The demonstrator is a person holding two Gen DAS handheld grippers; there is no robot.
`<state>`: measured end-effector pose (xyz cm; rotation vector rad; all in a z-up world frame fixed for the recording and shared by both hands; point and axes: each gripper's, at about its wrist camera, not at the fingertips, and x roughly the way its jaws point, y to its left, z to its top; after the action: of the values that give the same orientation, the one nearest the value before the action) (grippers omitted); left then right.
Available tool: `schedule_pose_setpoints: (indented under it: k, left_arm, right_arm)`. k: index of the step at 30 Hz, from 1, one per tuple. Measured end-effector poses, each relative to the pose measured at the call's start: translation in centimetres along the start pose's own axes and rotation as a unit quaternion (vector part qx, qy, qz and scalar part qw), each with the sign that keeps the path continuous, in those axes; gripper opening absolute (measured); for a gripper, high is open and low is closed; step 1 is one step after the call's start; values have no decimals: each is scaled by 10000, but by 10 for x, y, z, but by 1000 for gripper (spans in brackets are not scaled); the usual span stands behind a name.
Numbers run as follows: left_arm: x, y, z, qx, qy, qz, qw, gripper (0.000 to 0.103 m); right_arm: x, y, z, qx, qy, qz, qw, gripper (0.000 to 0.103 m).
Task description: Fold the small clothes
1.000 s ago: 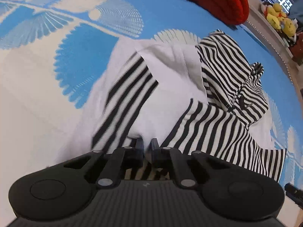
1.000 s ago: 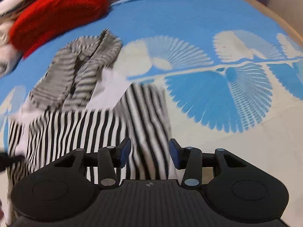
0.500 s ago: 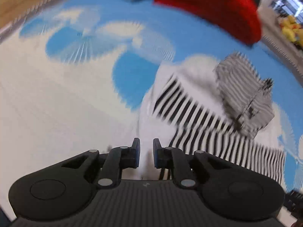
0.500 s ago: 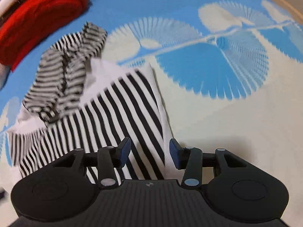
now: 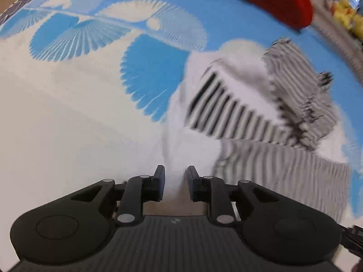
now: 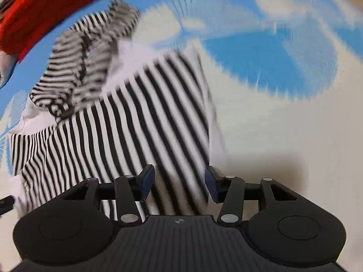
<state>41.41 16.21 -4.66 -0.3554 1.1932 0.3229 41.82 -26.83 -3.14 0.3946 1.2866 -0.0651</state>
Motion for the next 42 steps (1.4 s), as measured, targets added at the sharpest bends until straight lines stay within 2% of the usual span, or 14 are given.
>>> schedule_pose_setpoints:
  k: [3, 6, 8, 10, 12, 13, 16, 19, 20, 23, 24, 27, 31, 42]
  left_arm:
    - [16, 16, 3, -455, 298, 167, 9984, 23]
    - [-3, 8, 10, -215, -151, 104, 9996, 23]
    - [-8, -3, 12, 39, -391, 13, 9992, 23]
    - [3, -6, 10, 53, -192, -3, 9998, 23]
    - [19, 1, 4, -209, 277, -34, 9994, 23]
    - [21, 4, 3, -346, 317, -51, 9989, 25]
    - [0, -9, 6, 23, -92, 169, 9998, 24]
    - [-16, -27, 7, 450, -477, -40, 9978, 24]
    - [-14, -31, 6, 497, -414, -136, 9978, 24]
    - [13, -32, -5, 473, 349, -281, 9979, 26]
    - [16, -34, -7, 520, 353, -241, 9977, 26]
    - [4, -45, -6, 746, 156, -71, 9971, 30]
    - [-12, -52, -1, 793, -97, -170, 9967, 35]
    - [-35, -81, -4, 999, -775, -189, 9918, 36]
  right_arm:
    - [-1, 3, -2, -103, -1, -117, 9999, 52]
    - [-14, 12, -1, -427, -370, -235, 9981, 52]
    - [-20, 15, 0, -571, -431, -101, 9974, 54]
    - [-12, 9, -1, -287, -109, 176, 9994, 54]
    - [0, 0, -1, 46, 241, 254, 9994, 54]
    - [3, 0, -2, 55, 276, 238, 9993, 54]
    - [-7, 13, -1, -326, 70, 102, 9994, 54]
    - [-20, 23, 0, -690, -214, 92, 9973, 55]
    - [-23, 24, 1, -779, -263, 99, 9966, 55]
    - [-24, 28, 3, -1041, -304, 36, 9941, 56]
    - [-24, 29, 3, -1148, -298, -2, 9929, 56]
    - [-27, 33, 2, -1479, -392, -182, 9881, 58]
    - [-36, 34, 5, -1691, -598, -356, 9831, 59]
    - [-49, 18, 13, -1664, -789, -518, 9815, 62]
